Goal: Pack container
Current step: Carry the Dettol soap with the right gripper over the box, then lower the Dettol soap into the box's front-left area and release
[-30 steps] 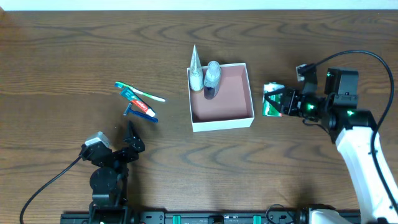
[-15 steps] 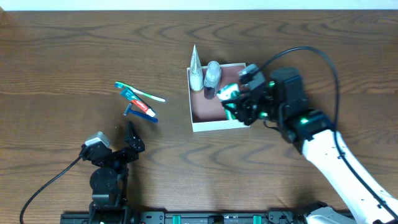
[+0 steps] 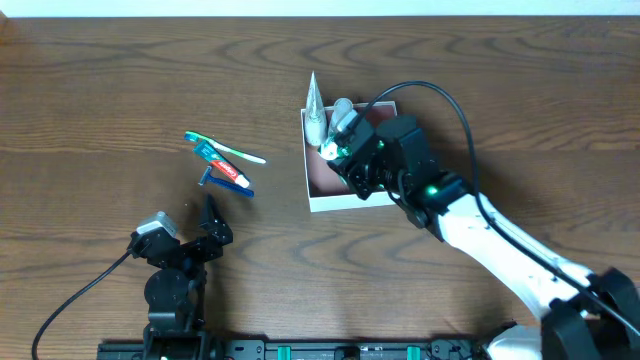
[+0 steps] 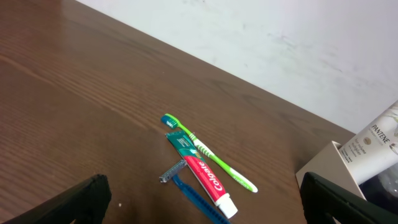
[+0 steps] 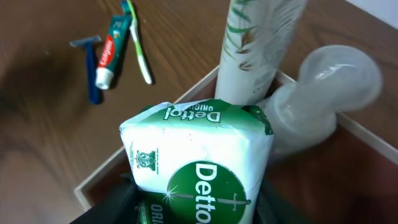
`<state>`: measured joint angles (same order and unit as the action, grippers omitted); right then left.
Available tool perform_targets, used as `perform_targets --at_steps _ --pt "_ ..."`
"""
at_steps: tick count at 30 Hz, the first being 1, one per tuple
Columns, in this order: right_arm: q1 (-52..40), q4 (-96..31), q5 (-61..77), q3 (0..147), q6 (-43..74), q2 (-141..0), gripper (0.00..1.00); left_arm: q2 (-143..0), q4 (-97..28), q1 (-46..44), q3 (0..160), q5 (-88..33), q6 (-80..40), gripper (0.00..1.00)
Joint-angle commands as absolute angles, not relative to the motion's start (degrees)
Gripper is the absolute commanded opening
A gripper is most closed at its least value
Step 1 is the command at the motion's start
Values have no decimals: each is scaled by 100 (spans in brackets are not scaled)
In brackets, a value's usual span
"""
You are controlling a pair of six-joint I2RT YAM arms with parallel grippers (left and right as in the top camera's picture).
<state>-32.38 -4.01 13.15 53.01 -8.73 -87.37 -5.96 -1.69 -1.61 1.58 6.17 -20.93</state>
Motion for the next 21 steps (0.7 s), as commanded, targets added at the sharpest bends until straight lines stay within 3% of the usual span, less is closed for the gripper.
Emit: perform_targets --at_steps 1,6,11,21 --pt "-3345 -211 1225 5426 -1507 -9006 22 -596 -355 -141 23 661 -2036 98" --pt "-3347 -99 1249 5426 -1922 -9266 24 -596 -355 -141 23 661 -2036 98" --pt "-3354 -145 1907 5426 -2827 -9411 34 -596 -355 -141 23 661 -2036 98" --pt "-3732 -202 1988 5426 -4104 -9679 32 -596 -355 -141 23 661 -2036 98"
